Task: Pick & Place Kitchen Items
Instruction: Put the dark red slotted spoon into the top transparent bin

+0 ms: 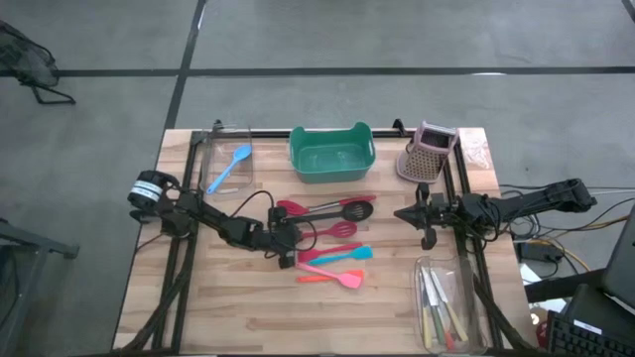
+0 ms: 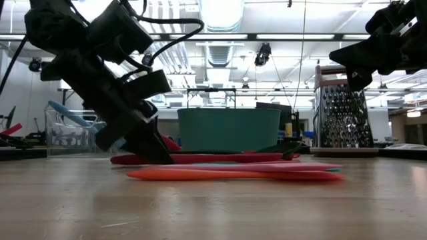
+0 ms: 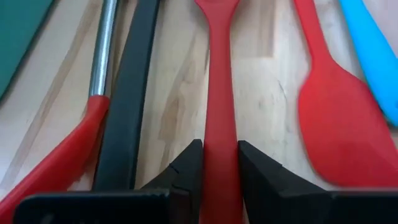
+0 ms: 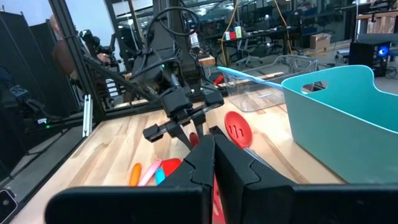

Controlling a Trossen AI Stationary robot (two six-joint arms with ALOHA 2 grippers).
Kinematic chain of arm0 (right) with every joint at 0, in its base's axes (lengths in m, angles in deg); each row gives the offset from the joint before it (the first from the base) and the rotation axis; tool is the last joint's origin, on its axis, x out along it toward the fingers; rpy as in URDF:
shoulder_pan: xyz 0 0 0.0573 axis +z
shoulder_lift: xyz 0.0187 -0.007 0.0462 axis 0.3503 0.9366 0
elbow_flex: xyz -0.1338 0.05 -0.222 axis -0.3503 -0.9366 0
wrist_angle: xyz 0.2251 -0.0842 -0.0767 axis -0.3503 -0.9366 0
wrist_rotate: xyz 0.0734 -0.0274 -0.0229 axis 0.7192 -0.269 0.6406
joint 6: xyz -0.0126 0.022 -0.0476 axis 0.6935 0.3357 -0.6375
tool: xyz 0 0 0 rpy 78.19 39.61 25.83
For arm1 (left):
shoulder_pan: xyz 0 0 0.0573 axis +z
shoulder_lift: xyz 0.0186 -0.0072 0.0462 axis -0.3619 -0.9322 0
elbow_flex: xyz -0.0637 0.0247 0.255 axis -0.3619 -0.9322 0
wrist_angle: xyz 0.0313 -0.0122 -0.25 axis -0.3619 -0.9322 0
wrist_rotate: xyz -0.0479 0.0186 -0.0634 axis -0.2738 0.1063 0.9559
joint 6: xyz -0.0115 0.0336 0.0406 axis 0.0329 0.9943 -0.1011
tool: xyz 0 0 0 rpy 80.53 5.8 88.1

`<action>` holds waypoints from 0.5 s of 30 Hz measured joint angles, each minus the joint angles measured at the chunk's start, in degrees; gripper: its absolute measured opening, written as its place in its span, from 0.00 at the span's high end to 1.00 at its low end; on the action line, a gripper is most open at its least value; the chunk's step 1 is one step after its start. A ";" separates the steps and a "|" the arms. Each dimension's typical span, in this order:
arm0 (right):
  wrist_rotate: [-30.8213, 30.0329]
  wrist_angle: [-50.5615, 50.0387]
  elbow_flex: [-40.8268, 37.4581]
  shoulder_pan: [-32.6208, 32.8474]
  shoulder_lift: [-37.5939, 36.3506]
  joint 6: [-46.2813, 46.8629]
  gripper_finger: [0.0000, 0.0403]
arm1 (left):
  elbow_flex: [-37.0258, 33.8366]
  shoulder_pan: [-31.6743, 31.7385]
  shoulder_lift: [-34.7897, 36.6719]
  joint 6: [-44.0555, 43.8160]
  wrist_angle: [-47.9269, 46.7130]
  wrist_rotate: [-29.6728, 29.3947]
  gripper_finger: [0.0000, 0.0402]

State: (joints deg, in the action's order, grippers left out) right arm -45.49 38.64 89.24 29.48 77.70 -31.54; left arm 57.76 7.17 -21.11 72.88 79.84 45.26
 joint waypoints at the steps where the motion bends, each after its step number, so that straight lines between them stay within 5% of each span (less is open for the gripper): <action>1: 0.00 0.00 0.00 0.00 -0.01 -0.02 0.98 | -0.11 -0.05 1.04 0.16 -1.14 0.22 0.80; 10: 0.00 0.00 0.00 -0.02 -0.01 -0.01 0.98 | -0.18 -1.80 16.06 -1.35 -14.74 -1.80 0.80; 15: 0.00 0.01 0.00 -0.02 -0.01 0.00 0.98 | -0.16 -2.61 25.93 -8.80 -25.06 -12.32 0.80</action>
State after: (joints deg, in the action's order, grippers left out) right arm -45.49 38.65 89.24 29.46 77.70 -31.54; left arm 57.60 4.55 4.82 64.08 54.79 32.94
